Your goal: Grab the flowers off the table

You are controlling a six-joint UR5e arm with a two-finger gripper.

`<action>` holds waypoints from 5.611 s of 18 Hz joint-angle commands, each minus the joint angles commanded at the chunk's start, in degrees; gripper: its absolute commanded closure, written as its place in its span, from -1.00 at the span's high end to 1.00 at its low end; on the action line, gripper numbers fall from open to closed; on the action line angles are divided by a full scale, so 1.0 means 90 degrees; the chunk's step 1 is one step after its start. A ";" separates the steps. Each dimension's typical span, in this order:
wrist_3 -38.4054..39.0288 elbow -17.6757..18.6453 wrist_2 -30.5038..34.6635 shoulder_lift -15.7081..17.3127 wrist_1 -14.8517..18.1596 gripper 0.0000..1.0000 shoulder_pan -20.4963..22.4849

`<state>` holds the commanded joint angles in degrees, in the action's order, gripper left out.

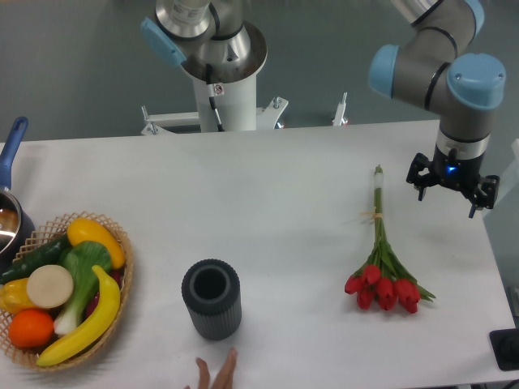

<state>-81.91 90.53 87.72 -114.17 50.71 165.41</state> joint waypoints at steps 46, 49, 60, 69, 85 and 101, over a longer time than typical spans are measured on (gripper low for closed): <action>0.1768 0.1015 -0.1250 -0.0576 -0.0400 1.00 -0.0283; 0.1787 0.0996 -0.1250 -0.0693 -0.0400 1.00 -0.0293; 0.1855 0.0918 -0.1260 -0.0801 -0.0400 0.97 -0.0293; 0.1855 0.0898 -0.1260 -0.0791 -0.0391 0.35 -0.0303; 0.1875 0.0918 -0.1377 -0.0742 -0.0381 -0.32 -0.0283; 0.2051 0.0908 -0.1513 0.0516 -0.0283 -0.39 -0.0312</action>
<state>-63.46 98.70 74.10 -109.52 48.16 162.60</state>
